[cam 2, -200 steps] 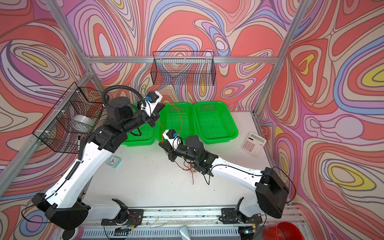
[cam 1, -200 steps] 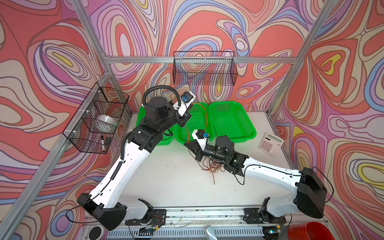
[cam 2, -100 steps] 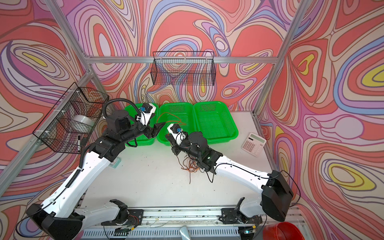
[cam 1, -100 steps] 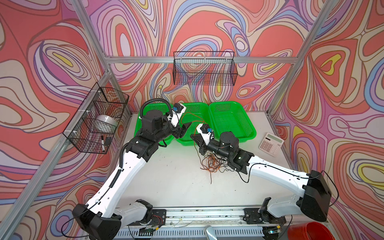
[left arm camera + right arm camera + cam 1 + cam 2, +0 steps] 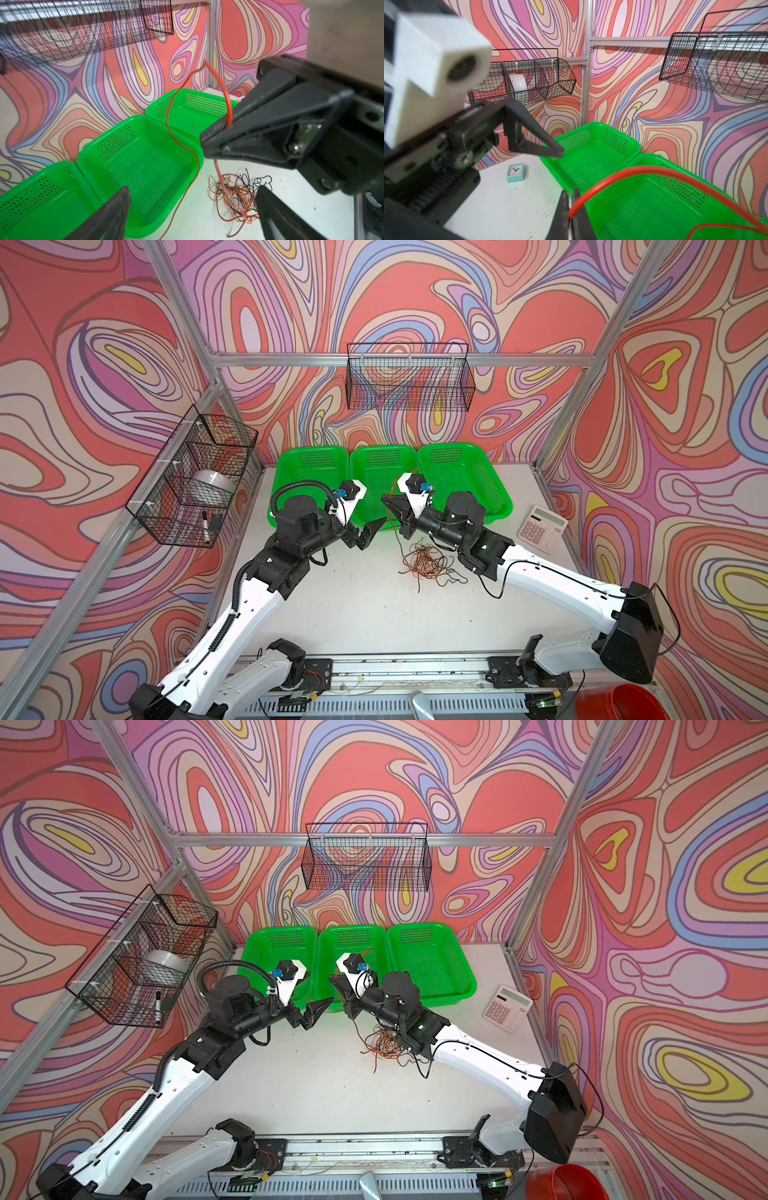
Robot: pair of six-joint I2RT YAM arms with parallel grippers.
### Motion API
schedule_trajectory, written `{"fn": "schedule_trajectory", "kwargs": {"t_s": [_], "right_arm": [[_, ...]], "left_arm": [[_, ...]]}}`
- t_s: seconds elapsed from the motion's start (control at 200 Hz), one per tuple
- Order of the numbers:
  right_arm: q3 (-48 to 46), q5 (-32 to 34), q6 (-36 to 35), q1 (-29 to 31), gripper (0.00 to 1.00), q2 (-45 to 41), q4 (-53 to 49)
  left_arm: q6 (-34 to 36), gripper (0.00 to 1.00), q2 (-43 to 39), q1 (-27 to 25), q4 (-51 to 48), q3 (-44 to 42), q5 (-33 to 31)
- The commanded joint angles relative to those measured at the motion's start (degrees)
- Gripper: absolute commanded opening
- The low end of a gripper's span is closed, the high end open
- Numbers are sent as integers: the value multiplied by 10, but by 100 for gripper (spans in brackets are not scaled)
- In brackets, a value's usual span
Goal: Untangle the cables
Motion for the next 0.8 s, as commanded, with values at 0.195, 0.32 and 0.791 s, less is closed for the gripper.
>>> {"fn": "schedule_trajectory", "kwargs": {"t_s": [0.195,0.32,0.791], "right_arm": [[25,-33,39,-3,0,14,2],[22,-58,48,-3,0,11,12],[-57,4,11,-30,35,-73,-47]], "left_arm": [[-41,91,52,-41,234,-57,-11],[-21,77,89,-50,239,-35,-25],[-10,0,90,-50,184,28,-21]]}}
